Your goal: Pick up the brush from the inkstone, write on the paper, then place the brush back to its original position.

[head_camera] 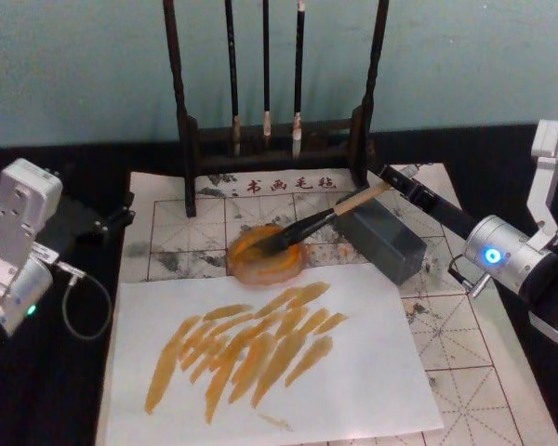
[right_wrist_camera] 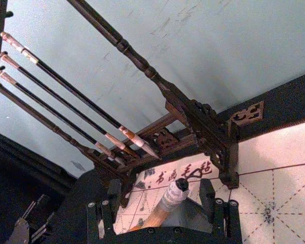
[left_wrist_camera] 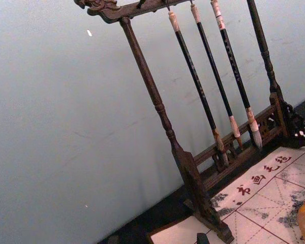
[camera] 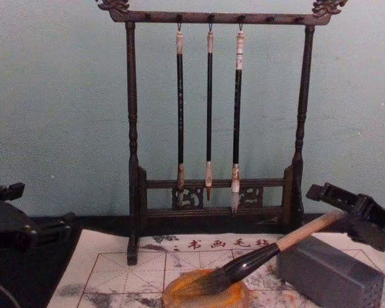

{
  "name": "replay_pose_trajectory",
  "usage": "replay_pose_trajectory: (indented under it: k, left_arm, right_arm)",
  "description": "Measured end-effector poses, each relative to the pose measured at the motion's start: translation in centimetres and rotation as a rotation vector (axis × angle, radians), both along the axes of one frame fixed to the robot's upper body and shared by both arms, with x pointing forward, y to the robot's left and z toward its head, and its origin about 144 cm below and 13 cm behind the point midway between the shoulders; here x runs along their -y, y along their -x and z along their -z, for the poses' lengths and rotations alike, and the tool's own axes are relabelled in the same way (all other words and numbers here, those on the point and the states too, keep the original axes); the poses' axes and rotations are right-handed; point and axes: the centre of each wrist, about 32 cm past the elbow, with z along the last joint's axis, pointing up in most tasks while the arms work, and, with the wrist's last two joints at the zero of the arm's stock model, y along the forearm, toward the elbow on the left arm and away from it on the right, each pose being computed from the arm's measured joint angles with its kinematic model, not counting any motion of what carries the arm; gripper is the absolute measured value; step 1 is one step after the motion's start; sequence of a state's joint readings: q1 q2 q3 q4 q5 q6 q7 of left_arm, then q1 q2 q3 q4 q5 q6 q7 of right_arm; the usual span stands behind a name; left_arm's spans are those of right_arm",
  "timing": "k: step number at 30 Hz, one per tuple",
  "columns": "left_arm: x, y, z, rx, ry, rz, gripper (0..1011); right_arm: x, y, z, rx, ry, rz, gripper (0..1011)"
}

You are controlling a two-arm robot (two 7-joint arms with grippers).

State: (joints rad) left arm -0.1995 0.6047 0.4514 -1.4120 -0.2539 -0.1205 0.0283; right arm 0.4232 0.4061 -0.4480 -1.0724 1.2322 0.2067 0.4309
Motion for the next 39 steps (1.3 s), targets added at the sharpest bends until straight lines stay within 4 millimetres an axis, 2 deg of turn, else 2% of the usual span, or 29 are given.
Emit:
replay_pose_trajectory:
  k: [20,33,39]
  left_arm:
    - [0.0,0.0,0.0,0.000,0.000,0.000,1001]
    - [0.0,0.0,0.0,0.000,0.000,0.000,1001]
    - [0.0,0.0,0.0,0.000,0.000,0.000,1001]
  right_arm:
    - [0.2,0.1,-0.1,0.009,0.006,0.003,1002]
    - [1.9,2.1,-0.3,0.085,0.099,0.013,1002]
    - [3.5,4.0,-0.3,0.187,0.207,0.007,1002]
